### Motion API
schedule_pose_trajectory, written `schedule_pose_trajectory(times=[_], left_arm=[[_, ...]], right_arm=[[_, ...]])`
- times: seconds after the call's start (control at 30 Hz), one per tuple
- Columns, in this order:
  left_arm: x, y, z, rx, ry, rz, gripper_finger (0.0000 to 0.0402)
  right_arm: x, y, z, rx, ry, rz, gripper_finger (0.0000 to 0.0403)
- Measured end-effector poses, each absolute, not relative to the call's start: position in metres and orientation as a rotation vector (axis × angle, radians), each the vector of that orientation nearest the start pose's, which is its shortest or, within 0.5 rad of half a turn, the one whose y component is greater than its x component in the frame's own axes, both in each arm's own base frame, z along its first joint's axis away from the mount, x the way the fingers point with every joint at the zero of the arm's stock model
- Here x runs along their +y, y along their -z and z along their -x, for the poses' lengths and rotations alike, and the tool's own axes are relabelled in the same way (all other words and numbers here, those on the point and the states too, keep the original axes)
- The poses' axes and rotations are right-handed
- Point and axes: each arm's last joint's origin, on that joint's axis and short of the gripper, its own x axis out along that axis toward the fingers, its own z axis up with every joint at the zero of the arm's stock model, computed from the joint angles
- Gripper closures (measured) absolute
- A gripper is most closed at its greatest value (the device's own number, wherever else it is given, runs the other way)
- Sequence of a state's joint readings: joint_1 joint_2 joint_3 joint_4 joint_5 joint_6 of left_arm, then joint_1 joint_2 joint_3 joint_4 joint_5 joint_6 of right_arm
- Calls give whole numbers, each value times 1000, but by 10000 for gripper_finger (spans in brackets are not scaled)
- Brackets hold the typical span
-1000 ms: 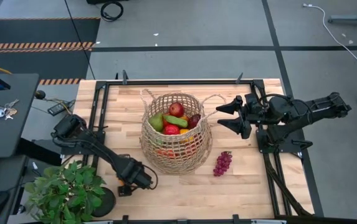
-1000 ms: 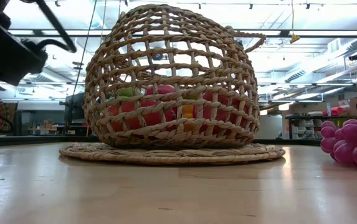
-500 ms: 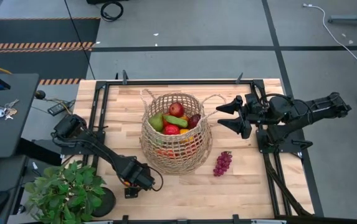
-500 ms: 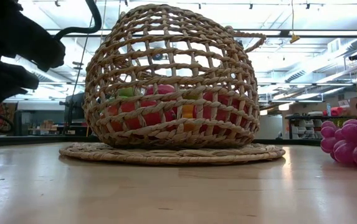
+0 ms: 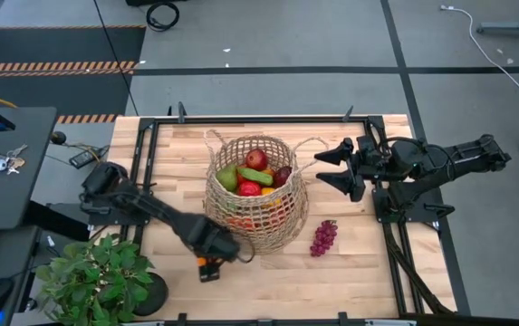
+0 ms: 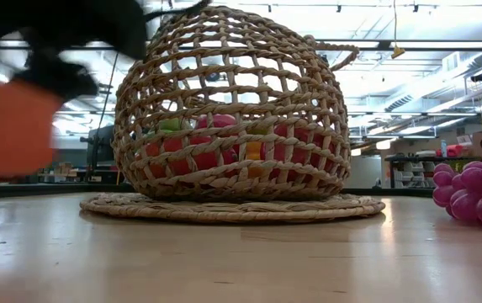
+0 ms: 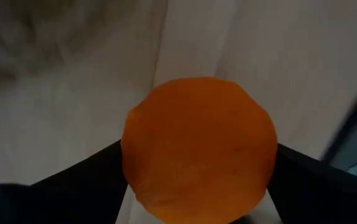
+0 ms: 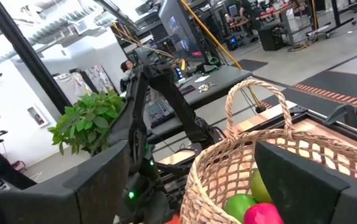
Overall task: Build produce basket
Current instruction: Put the orange tangerine into the basket
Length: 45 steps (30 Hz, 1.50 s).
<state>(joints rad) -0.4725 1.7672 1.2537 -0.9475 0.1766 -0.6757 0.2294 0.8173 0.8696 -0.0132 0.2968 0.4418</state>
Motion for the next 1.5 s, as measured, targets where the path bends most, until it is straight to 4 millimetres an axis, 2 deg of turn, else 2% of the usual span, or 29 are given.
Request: schedule_pose_trajectory(times=[0.2, 0.37, 0.6, 0.93, 1.27, 1.37, 1.5], left_arm=[[-137, -246, -322, 1392, 39, 419, 75], [-128, -295, -341, 1236, 113, 466, 75], [-112, -359, -350, 1101, 234, 556, 75], [-68, -447, -347, 793, 282, 588, 75], [-17, -498, -332, 560, 208, 555, 75], [-6, -507, -327, 508, 172, 489, 75], [2, -508, -321, 486, 139, 328, 75]], right_arm=[[29, -373, -174, -60, 80, -452, 55], [25, -376, -172, -86, 93, -457, 55], [22, -378, -169, -106, 102, -461, 55], [22, -378, -168, -106, 102, -461, 55], [22, -377, -168, -96, 103, -458, 55], [22, -376, -168, -85, 106, -455, 55], [22, -376, -169, -80, 114, -415, 55]])
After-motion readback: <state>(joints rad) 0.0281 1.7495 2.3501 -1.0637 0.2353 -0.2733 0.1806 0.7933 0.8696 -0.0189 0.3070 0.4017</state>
